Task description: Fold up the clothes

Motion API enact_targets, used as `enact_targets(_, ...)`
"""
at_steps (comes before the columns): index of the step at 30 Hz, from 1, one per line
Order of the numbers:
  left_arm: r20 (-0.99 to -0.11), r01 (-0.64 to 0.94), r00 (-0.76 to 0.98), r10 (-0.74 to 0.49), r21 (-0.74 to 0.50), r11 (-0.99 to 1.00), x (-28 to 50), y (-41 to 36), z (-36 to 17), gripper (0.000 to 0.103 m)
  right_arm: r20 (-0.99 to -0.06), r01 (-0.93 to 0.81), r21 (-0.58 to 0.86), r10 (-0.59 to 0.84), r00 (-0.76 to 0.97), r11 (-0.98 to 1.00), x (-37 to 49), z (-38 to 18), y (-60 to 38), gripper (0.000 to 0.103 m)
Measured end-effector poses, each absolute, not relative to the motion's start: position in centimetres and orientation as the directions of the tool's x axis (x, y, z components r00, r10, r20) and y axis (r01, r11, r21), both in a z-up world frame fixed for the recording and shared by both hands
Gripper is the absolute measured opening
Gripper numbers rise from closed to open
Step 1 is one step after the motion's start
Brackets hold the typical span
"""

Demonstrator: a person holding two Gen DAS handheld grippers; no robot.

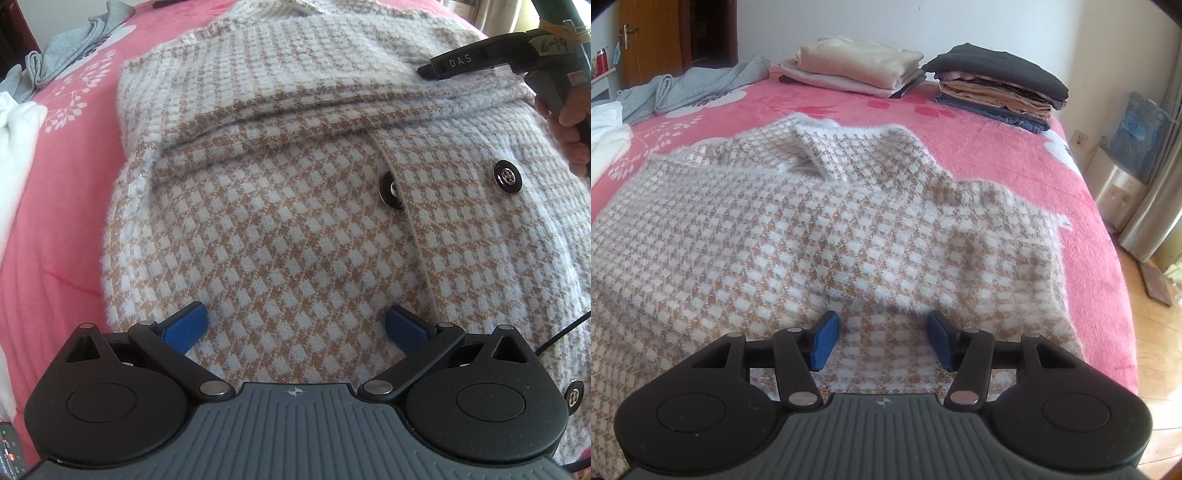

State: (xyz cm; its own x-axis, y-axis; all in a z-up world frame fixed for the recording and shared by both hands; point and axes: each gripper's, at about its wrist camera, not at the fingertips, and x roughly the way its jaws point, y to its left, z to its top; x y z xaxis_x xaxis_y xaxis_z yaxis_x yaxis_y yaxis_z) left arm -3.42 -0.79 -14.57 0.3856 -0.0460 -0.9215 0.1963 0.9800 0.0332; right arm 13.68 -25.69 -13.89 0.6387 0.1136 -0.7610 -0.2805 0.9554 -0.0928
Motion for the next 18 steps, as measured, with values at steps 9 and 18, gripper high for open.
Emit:
enact_targets(9, -0.920, 0.195, 0.388, -0.047, 0.032, 0.980, -4.3, -0.1, -14.1, 0.103, -0.759, -0.277, -0.096, 0.110, 0.641, 0.956, 13.6, -13.9, -25.7, 0.057)
enact_targets(18, -0.919, 0.194, 0.391, -0.046, 0.033, 0.980, -5.0, 0.8, -13.6, 0.103, -0.756, -0.276, -0.099, 0.109, 0.646, 0.956, 13.6, -13.9, -25.7, 0.057)
